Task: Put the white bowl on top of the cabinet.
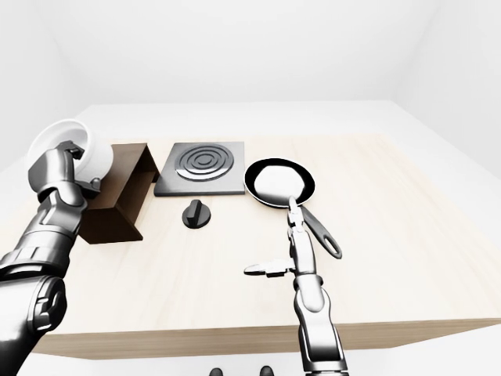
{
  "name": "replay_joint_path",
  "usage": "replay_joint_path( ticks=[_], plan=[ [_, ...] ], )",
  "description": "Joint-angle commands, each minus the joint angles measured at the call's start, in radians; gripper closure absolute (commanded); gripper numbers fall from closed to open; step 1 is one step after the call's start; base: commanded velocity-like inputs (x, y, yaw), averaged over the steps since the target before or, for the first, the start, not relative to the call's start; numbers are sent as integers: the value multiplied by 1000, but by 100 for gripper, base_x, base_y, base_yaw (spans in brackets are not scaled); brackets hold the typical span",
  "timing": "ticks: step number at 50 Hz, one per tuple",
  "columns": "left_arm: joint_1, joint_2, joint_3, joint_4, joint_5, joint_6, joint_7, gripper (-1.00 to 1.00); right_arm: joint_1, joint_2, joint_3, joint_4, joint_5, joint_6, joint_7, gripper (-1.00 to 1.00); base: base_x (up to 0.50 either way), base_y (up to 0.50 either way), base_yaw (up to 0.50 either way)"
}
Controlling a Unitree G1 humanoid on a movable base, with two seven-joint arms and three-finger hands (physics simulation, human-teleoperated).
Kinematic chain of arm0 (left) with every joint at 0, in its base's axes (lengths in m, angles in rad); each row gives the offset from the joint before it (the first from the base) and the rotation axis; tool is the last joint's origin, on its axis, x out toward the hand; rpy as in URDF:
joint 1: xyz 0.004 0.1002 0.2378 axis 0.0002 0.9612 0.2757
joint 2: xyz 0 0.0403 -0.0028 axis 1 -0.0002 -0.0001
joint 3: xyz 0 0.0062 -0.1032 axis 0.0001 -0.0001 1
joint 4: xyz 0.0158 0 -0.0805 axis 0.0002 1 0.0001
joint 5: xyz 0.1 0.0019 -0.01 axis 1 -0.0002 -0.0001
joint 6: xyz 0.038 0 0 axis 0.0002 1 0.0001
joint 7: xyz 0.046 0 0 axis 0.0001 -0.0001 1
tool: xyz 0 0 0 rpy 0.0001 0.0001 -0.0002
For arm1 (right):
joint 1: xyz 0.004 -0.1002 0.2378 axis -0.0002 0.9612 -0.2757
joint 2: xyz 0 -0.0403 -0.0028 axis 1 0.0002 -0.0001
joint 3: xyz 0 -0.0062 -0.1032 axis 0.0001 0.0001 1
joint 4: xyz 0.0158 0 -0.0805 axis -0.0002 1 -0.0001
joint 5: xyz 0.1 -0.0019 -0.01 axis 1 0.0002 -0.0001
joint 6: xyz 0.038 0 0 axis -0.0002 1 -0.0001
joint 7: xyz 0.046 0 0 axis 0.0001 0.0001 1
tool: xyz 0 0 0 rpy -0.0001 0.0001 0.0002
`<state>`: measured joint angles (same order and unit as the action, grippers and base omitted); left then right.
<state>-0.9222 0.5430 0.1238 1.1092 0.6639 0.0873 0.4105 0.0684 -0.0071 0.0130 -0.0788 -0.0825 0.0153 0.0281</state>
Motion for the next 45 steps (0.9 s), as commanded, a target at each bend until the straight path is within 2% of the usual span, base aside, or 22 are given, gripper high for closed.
replay_joint_path(
  ticks=[1, 29, 43, 44, 45],
  plan=[
    [-18, 2, -9, -17, -4, 0, 51, 100, 0, 0, 0, 3, -1, -4, 0, -100, 0, 0, 0],
    [-24, -6, -18, 17, -7, 0, 59, 100, 0, 0, 3, 2, -7, -2, 1, -100, 0, 0, 0],
    [-25, -11, -20, 43, -15, 0, 61, 100, -5, 1, 7, 19, -12, -11, -1, -100, 0, 0, 0],
    [-25, -11, -22, 43, -14, 0, 62, 6, -3, 1, 7, 14, -12, -8, -1, -100, 0, 0, 0],
    [-24, -11, -22, 43, -14, 0, 63, 6, -3, 1, 7, 14, -12, -7, -1, -100, 0, 0, 0]
  ],
)
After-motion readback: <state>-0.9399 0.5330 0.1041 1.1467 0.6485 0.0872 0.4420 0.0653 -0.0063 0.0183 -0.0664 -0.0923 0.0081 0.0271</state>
